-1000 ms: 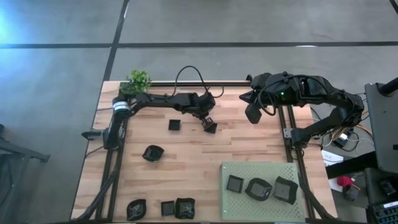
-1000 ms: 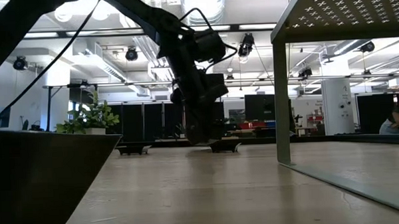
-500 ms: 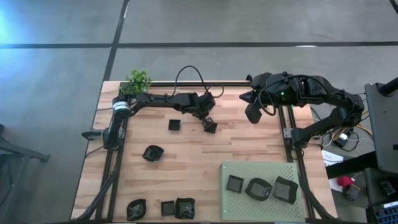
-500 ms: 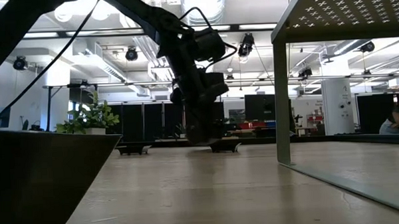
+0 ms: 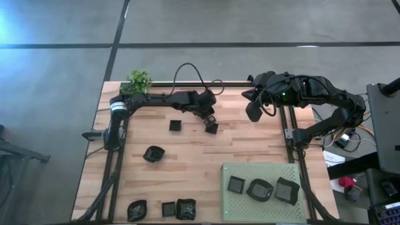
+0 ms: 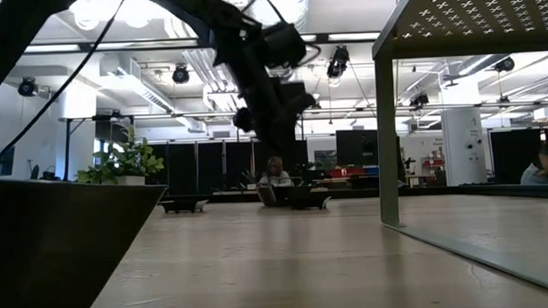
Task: Pick & Place Mini shaped plates
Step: Stack the distorted square plate on the stacked distorted square plates on the shelf
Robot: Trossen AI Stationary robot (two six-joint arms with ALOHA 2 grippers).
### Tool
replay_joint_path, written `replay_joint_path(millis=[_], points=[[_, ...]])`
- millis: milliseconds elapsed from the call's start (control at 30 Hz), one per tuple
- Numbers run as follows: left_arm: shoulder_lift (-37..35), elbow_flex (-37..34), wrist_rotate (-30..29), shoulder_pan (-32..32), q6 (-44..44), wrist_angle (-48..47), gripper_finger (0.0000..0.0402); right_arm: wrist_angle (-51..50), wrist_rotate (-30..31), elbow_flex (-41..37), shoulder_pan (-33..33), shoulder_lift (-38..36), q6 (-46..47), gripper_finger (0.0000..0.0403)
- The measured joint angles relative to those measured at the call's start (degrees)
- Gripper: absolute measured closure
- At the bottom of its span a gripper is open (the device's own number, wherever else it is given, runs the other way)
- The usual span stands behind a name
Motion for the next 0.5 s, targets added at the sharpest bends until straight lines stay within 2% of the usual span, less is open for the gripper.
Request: replay_joint_path(millis=[267,500], points=[[-10.4,-0.1,-8.6,-0.5,0.4,-3.1,0.0337,0.4,-0.8,-3.3,-4.0,0.7,0.1,0.0394],[-20.6,-1.1,-12.0,-2.0,0.4,-4.2,0.0337,8.8,-13.6,-10.7,-9.2,3.2,-4.0,0.0394]])
